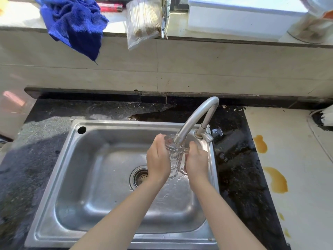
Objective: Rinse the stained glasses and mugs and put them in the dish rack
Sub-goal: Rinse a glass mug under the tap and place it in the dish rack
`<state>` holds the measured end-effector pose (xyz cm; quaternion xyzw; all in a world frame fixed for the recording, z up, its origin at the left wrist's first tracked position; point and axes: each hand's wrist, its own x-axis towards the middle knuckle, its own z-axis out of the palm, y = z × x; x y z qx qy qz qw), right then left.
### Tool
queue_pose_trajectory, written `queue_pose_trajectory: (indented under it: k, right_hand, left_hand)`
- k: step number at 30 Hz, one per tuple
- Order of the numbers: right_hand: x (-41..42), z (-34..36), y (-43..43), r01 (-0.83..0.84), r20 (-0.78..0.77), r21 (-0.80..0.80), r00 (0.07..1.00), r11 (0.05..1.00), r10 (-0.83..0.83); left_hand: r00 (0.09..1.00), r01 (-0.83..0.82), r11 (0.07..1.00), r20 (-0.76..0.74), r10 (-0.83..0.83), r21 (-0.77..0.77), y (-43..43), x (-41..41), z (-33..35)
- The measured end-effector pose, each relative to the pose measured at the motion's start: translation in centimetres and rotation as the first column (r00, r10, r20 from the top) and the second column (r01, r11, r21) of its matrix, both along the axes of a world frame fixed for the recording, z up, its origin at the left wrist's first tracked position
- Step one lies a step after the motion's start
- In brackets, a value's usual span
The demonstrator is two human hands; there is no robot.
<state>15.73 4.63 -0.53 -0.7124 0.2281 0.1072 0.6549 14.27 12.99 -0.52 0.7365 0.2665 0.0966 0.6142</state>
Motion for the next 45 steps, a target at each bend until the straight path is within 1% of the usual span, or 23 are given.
queue_pose_trajectory:
  k: [3, 5, 7, 9, 11, 14, 15, 17, 19, 20, 22, 23, 25, 27, 30, 32, 33, 36, 37, 40, 42, 44, 45]
  right_hand:
    - [-0.2, 0.5, -0.1, -0.001, 0.047, 0.004, 0.999, 1.0, 0.001]
    - [-0.4, 0.5, -0.5, -0.012, 0.076, 0.01, 0.997, 1.0, 0.011]
    - [-0.5, 0.5, -1.0, -0.028, 0.086, 0.026, 0.996, 0.999, 0.026]
    - [-0.4, 0.5, -1.6, -0.033, 0.067, 0.037, 0.997, 0.999, 0.03]
    - [-0.5, 0.5, -2.2, -0.023, 0.045, 0.077, 0.999, 0.997, 0.019]
    - [-0.5, 0.7, -2.7, 0.026, 0.012, 0.13, 1.0, 0.991, -0.028]
    - [-0.4, 0.7, -2.6, 0.051, 0.0, 0.125, 0.999, 0.991, -0.051]
    - [-0.1, 0.6, -2.4, 0.118, -0.033, 0.093, 0.993, 0.989, -0.115]
    - [0.2, 0.5, -2.2, 0.15, -0.041, 0.059, 0.988, 0.987, -0.148]
    - [0.2, 0.4, -2.1, 0.139, -0.022, 0.044, 0.99, 0.989, -0.138]
    - [0.0, 0.5, -2.0, 0.082, 0.038, 0.03, 0.996, 0.996, -0.083]
    - [0.0, 0.6, -2.0, 0.05, 0.061, 0.025, 0.997, 0.998, -0.051]
    - [0.0, 0.9, -2.0, -0.002, 0.088, 0.011, 0.996, 1.0, 0.001]
    - [0.4, 1.3, -2.0, -0.012, 0.086, 0.017, 0.996, 1.0, 0.01]
    - [1.1, 1.9, -1.7, 0.043, 0.013, 0.062, 0.999, 0.997, -0.043]
    - [1.5, 2.1, -1.3, 0.085, -0.065, 0.094, 0.995, 0.992, -0.079]
    - [1.7, 2.0, -1.2, 0.107, -0.109, 0.12, 0.99, 0.987, -0.094]
    - [2.2, 1.8, -1.3, 0.173, -0.268, 0.234, 0.957, 0.957, -0.108]
    - [2.4, 1.7, -1.4, 0.171, -0.306, 0.255, 0.948, 0.952, -0.089]
    - [2.6, 1.1, -1.4, 0.096, -0.294, 0.241, 0.956, 0.966, -0.022]
    - [2.3, 0.6, -1.2, -0.039, -0.192, 0.117, 0.98, 0.992, 0.061]
    - [1.8, 0.4, -1.3, -0.17, -0.107, -0.024, 0.98, 0.985, 0.166]
    - [1.8, 0.3, -1.5, -0.21, -0.103, -0.064, 0.974, 0.976, 0.203]
  left_hand:
    - [0.984, 0.01, 0.982, 0.176, -0.044, 0.188, -0.5, -0.3, -0.4]
    - [0.972, 0.027, 0.981, 0.223, -0.07, 0.193, -0.5, -0.2, -0.2]
    - [0.978, 0.083, 0.992, 0.182, -0.099, 0.09, -0.3, 0.3, 0.4]
    - [0.981, 0.187, 0.982, 0.062, -0.186, -0.026, 0.3, 1.3, 1.0]
    - [0.947, 0.309, 0.942, -0.048, -0.318, -0.134, 0.8, 1.9, 1.6]
    - [0.907, 0.358, 0.893, -0.124, -0.402, -0.274, 1.3, 2.3, 2.1]
    - [0.912, 0.354, 0.9, -0.119, -0.392, -0.255, 1.2, 2.2, 2.2]
    - [0.948, 0.301, 0.95, -0.086, -0.308, -0.084, 0.2, 1.6, 1.8]
    - [0.983, 0.175, 0.978, 0.042, -0.181, 0.116, -1.0, 0.6, 1.1]
    - [0.979, 0.143, 0.972, 0.117, -0.166, 0.187, -1.4, 0.1, 0.8]
    - [0.964, 0.134, 0.968, 0.199, -0.177, 0.211, -1.5, 0.0, 0.6]
    - [0.965, 0.154, 0.973, 0.184, -0.186, 0.174, -1.2, 0.5, 0.6]
    - [0.971, 0.227, 0.973, 0.064, -0.229, 0.03, -0.3, 1.9, 1.4]
    - [0.943, 0.314, 0.93, -0.048, -0.329, -0.192, 1.0, 3.1, 1.7]
    - [0.887, 0.381, 0.858, -0.125, -0.444, -0.344, 2.5, 3.4, 1.3]
    - [0.881, 0.391, 0.839, -0.109, -0.46, -0.378, 2.8, 2.7, 1.2]
    - [0.885, 0.398, 0.849, -0.098, -0.455, -0.347, 2.9, 2.4, 1.0]
    - [0.838, 0.528, 0.842, -0.095, -0.537, -0.11, 3.2, 1.4, 0.6]
    - [0.826, 0.542, 0.832, -0.111, -0.553, -0.113, 3.2, 1.1, 0.6]
    - [0.835, 0.466, 0.846, -0.188, -0.517, -0.258, 3.6, 1.2, 0.6]
    - [0.823, 0.409, 0.842, -0.256, -0.507, -0.353, 3.5, 1.3, 0.6]
    - [0.8, 0.297, 0.765, -0.288, -0.525, -0.571, 3.4, 1.5, 0.3]
    - [0.785, 0.252, 0.719, -0.298, -0.543, -0.647, 3.4, 1.4, 0.2]
